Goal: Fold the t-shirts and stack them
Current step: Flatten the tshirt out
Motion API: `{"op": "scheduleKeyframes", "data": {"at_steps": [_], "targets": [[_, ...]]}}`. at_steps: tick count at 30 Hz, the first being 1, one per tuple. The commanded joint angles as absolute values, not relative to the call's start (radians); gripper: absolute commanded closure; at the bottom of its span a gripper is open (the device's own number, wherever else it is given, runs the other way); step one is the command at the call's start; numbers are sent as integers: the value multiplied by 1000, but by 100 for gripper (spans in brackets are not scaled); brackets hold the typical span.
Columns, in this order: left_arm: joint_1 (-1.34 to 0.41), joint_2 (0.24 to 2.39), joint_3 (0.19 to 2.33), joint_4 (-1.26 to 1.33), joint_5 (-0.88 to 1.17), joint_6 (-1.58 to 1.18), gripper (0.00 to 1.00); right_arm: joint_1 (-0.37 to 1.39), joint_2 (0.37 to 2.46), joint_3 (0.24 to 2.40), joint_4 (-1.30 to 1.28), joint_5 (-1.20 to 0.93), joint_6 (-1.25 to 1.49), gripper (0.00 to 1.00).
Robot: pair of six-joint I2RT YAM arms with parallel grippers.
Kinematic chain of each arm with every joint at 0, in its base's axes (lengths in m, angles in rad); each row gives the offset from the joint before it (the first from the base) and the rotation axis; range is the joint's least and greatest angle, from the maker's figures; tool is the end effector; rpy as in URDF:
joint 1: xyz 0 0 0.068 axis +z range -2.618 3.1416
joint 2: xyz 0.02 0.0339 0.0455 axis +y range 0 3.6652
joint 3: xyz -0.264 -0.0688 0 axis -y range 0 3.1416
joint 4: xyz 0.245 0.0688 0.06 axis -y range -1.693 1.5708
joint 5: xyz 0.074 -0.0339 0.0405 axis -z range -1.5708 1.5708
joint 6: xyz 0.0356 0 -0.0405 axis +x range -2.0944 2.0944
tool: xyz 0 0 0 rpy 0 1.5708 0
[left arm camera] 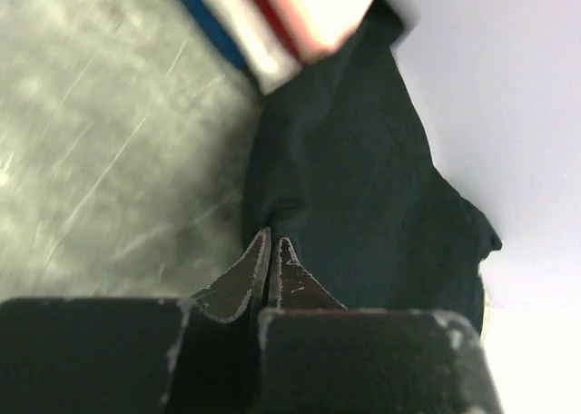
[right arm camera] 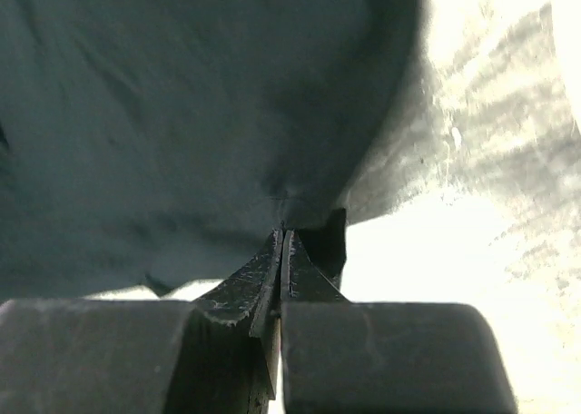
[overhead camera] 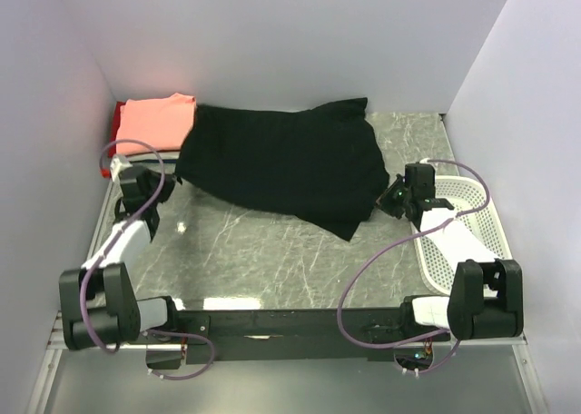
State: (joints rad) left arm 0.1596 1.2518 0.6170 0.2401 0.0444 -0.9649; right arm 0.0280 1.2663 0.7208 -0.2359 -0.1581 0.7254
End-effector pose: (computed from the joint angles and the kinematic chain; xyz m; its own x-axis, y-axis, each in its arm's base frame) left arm 0.2680 0.0415 0.2251 -0.1190 -0.8509 -0.5117 -0.3794 0.5152 -0.7685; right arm 0.2587 0.0129 0.2127 -0.6192 0.6381 -0.4576 0.3628 0.7494 0.5540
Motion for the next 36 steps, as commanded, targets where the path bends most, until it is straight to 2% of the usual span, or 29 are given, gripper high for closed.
{"op": "scheduleKeyframes", "data": {"at_steps": [1,2,3,5,6,9,14,19,20,27,36], "targets": [[141,1149,572,270,-84,-1025,100,26,1271,774,-207,-127,664,99],[140,1144,559,270,-86,-1023,100,26,1287,787,-209,-111,651,95],[141,1141,557,270,-83,-1014,100,26,1301,802,-213,-110,640,81],[137,1144,563,268,-80,-1011,100,31,1347,868,-256,-121,624,67],[135,1144,564,271,-78,-1011,100,41,1359,889,-299,-121,617,56],[120,1144,581,258,-86,-1008,100,118,1316,901,-336,-13,621,42],[106,1128,606,230,-107,-982,100,274,1189,740,-331,67,682,43],[106,1111,620,209,-114,-966,100,480,1105,522,-255,136,802,58],[106,1106,623,209,-112,-966,100,498,1101,500,-241,140,814,59],[101,1103,626,212,-103,-965,100,512,1248,506,-178,173,833,59],[101,1111,626,213,-103,-956,100,509,1304,529,-156,229,842,56]]}}
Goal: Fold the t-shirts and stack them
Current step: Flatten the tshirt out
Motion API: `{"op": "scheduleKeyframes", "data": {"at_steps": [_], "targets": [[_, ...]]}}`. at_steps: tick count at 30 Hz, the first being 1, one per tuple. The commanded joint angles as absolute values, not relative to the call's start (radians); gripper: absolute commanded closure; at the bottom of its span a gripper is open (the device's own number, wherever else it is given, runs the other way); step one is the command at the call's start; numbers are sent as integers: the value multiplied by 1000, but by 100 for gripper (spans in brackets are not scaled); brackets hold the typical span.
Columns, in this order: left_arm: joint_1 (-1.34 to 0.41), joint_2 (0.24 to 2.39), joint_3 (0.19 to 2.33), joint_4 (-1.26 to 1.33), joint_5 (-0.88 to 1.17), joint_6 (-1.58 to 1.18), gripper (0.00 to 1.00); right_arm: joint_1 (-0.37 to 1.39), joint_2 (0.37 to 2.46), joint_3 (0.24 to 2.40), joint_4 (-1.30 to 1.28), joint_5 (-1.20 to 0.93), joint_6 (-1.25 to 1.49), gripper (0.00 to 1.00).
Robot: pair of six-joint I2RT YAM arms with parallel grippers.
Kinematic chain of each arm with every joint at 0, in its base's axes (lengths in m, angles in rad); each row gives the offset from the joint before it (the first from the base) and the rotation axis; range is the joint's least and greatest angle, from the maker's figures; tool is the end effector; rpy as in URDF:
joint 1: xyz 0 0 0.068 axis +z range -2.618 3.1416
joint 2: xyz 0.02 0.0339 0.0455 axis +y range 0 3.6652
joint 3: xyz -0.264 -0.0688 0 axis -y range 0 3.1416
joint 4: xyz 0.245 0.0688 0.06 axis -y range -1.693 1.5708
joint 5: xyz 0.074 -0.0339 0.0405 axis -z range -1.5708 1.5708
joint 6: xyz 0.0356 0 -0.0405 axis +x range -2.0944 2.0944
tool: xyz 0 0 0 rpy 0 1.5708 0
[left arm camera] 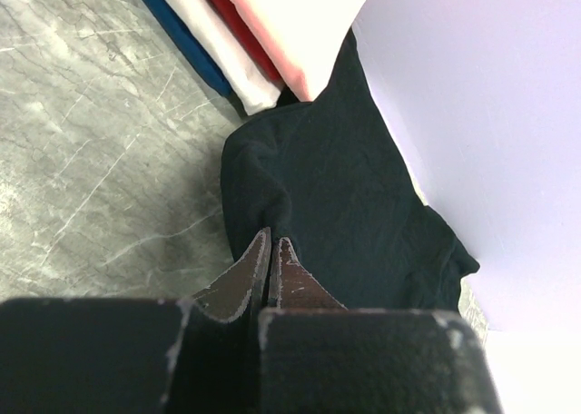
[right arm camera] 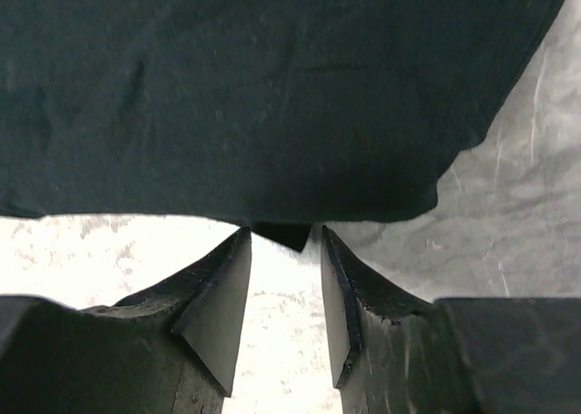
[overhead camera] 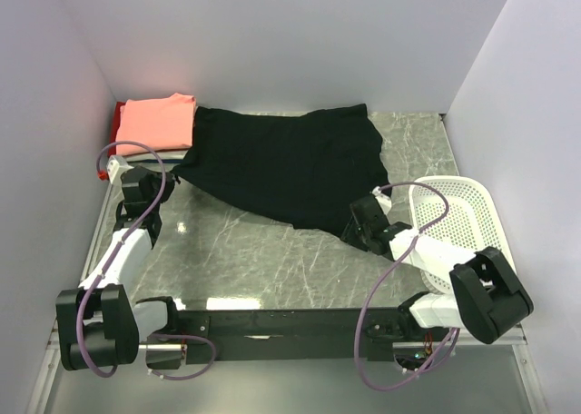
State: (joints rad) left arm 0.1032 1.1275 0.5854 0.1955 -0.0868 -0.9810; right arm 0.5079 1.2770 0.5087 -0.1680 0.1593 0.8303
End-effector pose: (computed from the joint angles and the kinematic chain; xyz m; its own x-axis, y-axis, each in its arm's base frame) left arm 0.2489 0.0289 0.2398 -0.0352 -0.8360 -0.5476 -0.3830 0.5174 -0.7653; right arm 0.2003 0.1050 0.1512 -0.7686 0.4063 -0.4942 0.2509 0.9020 0.3514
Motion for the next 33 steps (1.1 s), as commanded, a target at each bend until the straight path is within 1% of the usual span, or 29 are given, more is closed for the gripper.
{"op": "scheduleKeyframes", "data": {"at_steps": [1,7,10,13,14,16,17,19,23,25,31,33], "targets": [[101,1114,626,213,-103,-956,100,506,1308,529,-155,235,842,56],[101,1117,629,213,-101,-954,100,505,1347,546,-133,241,842,55],[101,1117,627,210,-107,-951,100,503,1371,555,-129,238,834,57],[97,1115,624,199,-123,-946,100,505,1355,549,-138,222,827,71],[95,1112,623,198,-129,-942,100,503,1330,546,-144,213,822,83],[87,1106,617,193,-147,-940,100,505,1292,537,-176,198,816,92],[84,1100,615,186,-155,-937,100,505,1240,534,-193,183,808,100],[77,1092,609,173,-179,-934,100,505,1178,523,-248,164,802,100],[68,1046,580,141,-221,-927,100,505,978,522,-380,121,779,100],[61,1022,551,129,-244,-922,100,506,922,526,-428,92,773,100],[46,898,451,65,-307,-905,100,508,649,528,-609,55,781,100],[41,844,417,34,-330,-905,100,508,591,540,-679,63,790,100]]}}
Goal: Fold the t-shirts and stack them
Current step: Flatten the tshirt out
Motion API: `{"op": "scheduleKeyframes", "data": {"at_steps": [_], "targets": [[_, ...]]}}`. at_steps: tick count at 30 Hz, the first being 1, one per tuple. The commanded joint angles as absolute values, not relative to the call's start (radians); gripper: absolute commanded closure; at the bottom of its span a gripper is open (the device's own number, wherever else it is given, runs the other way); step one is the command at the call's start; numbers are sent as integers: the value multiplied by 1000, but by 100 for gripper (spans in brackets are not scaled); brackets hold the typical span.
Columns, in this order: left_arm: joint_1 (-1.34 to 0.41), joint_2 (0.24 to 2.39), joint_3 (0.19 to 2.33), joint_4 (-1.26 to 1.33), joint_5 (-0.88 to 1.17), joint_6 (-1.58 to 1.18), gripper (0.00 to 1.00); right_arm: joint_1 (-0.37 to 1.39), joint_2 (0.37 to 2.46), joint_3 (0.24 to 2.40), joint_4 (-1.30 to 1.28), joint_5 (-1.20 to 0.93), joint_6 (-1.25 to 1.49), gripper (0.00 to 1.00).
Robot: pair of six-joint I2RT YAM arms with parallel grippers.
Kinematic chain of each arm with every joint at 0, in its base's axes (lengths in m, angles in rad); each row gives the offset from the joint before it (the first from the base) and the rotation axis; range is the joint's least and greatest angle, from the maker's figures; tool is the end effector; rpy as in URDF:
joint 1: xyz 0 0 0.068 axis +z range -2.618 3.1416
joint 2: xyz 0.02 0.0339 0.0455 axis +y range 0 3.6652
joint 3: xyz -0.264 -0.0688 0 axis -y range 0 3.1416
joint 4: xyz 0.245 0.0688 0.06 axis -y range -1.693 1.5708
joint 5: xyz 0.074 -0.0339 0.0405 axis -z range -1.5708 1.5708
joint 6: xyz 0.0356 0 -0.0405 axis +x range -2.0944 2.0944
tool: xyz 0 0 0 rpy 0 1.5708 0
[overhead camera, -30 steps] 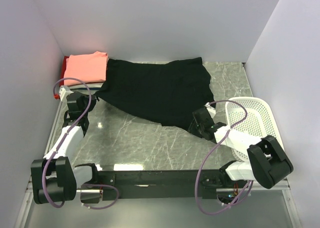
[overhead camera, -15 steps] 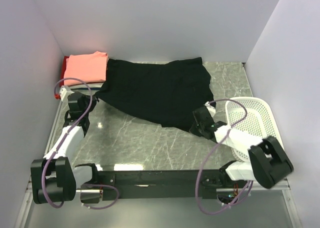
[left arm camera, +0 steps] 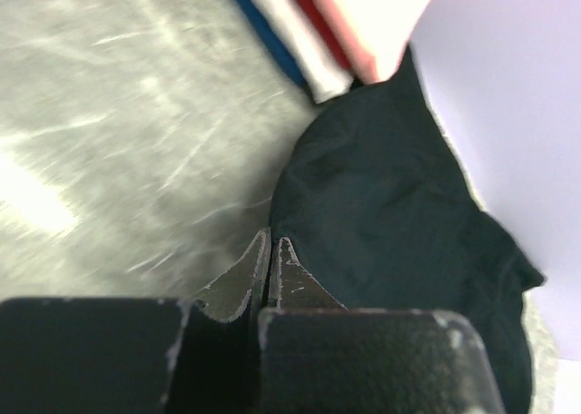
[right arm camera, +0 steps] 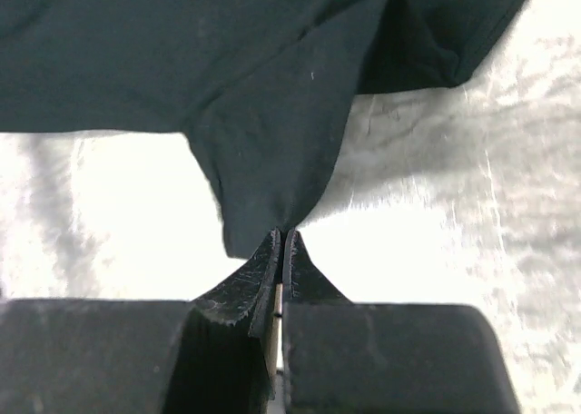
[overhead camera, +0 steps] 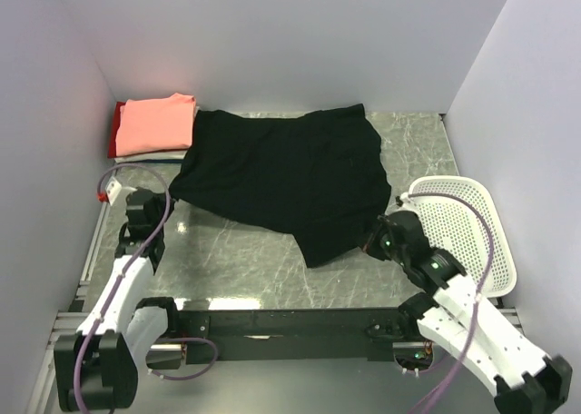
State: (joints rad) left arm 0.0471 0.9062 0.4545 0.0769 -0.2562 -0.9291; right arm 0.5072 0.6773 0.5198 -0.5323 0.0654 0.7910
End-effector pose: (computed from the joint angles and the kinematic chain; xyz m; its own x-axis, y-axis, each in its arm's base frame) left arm 0.2041 0.0186 0.2287 0.0063 -0.7755 -0.6313 -0.4612 0.5579 -0.6899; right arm 0.1324 0.0709 0.2301 -0.7044 0.4203 -0.5719 0.0857 0.8503 0.5192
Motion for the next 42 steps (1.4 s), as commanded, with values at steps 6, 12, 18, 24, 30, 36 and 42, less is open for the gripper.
{"op": "scheduleKeyframes", "data": {"at_steps": [6,12,18,24,30,36,42], "targets": [[8,681,358,-90,-432,-949,100,511,456,629,-828,43,815,100],[-35,517,322,-225,-482,-995,100,512,393,770,-982,71,813,100],[-89,420,298,-307,-497,-1015,100,511,382,922,-1117,110,796,100],[-117,408,296,-278,-519,-994,99,512,417,979,-1115,121,761,100],[-121,685,405,-115,-470,-954,99,511,632,922,-881,90,698,100],[-138,1011,544,-9,-492,-945,99,442,1015,960,-660,77,631,100],[-141,1213,643,60,-509,-937,99,322,1327,1060,-516,3,591,100]]}}
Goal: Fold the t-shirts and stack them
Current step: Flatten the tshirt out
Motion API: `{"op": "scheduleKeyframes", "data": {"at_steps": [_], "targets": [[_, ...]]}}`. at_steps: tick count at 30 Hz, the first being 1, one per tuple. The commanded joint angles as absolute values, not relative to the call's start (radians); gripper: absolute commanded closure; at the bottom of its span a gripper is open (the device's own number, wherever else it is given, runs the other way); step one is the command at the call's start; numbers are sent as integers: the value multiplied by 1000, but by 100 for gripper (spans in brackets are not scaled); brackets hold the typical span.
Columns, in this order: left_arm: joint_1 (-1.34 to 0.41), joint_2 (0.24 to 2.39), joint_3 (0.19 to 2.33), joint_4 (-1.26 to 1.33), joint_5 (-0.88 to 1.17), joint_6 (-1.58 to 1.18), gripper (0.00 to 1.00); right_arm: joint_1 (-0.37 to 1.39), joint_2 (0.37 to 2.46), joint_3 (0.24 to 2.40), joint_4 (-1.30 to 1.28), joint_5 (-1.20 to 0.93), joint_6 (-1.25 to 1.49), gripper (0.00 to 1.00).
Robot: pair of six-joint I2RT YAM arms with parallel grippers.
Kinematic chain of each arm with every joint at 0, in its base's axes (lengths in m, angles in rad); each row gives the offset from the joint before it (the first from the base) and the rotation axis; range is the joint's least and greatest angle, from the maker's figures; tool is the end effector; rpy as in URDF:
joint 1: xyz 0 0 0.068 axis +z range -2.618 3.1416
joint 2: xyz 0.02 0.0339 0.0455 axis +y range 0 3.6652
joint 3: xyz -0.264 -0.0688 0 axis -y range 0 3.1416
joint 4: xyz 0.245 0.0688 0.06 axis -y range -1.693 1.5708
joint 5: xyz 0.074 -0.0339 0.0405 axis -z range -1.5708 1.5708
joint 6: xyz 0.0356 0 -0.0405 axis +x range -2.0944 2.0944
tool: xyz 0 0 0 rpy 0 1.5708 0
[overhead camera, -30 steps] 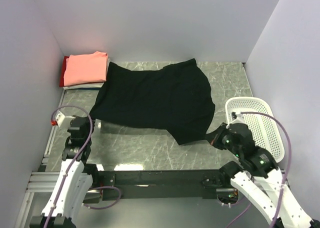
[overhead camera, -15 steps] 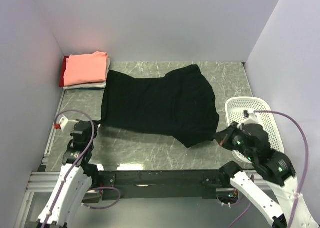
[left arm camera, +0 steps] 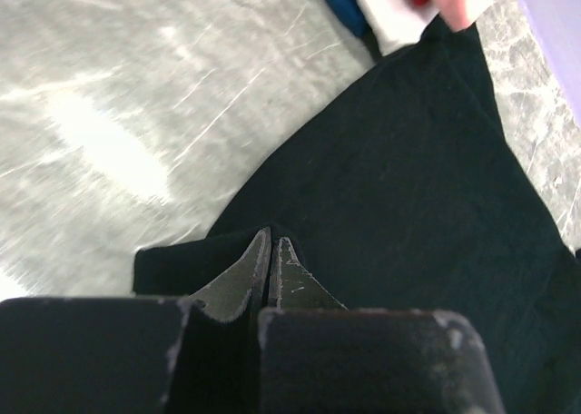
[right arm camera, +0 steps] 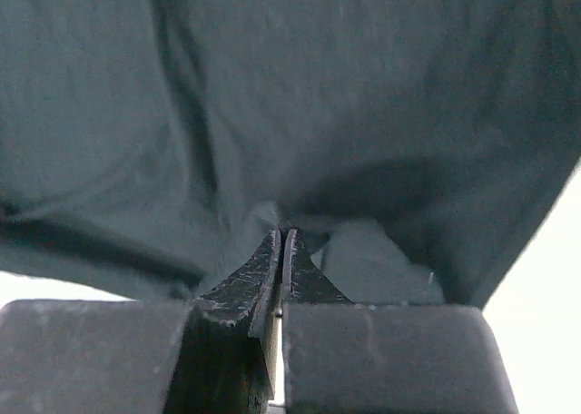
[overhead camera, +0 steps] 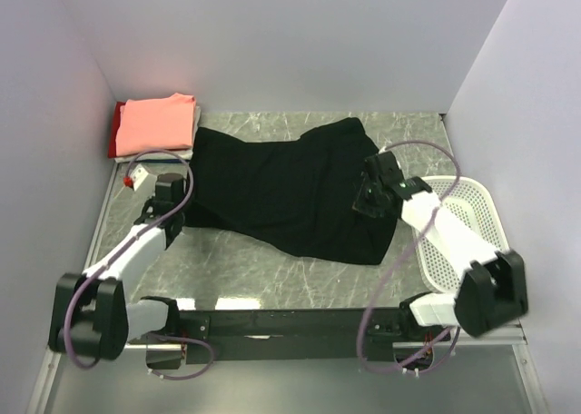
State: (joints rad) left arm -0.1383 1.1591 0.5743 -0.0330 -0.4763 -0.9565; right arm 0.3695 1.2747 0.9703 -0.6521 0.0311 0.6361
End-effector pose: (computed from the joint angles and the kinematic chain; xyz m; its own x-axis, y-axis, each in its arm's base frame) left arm 0.2379 -0.0166 0.2090 -0.1283 -0.7154 -0.6869 -0.6116 0.6023 -0.5131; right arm 0.2408 0.0921 0.2603 -0.8175 0.3201 -0.4787 0.1758 0.9303 0.3220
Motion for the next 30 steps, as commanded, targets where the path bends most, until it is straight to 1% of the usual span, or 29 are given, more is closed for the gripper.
{"op": "scheduleKeyframes", "data": {"at_steps": [1,4,9,15,22,30], "targets": [[-140,1260,656,58,-520,-940,99,312,1382,1086,-505,-32,586,100],[-140,1343,704,52,-540,-934,99,281,1466,1140,-494,-41,574,100],[-140,1423,756,71,-552,-937,99,247,1508,1201,-486,-45,561,100],[-141,1543,844,51,-561,-946,99,222,1589,1344,-525,-19,542,100],[-138,1604,902,35,-581,-933,99,169,1654,1413,-523,-49,534,100],[-115,1615,925,40,-574,-942,99,146,1710,1502,-543,-48,532,100]]}}
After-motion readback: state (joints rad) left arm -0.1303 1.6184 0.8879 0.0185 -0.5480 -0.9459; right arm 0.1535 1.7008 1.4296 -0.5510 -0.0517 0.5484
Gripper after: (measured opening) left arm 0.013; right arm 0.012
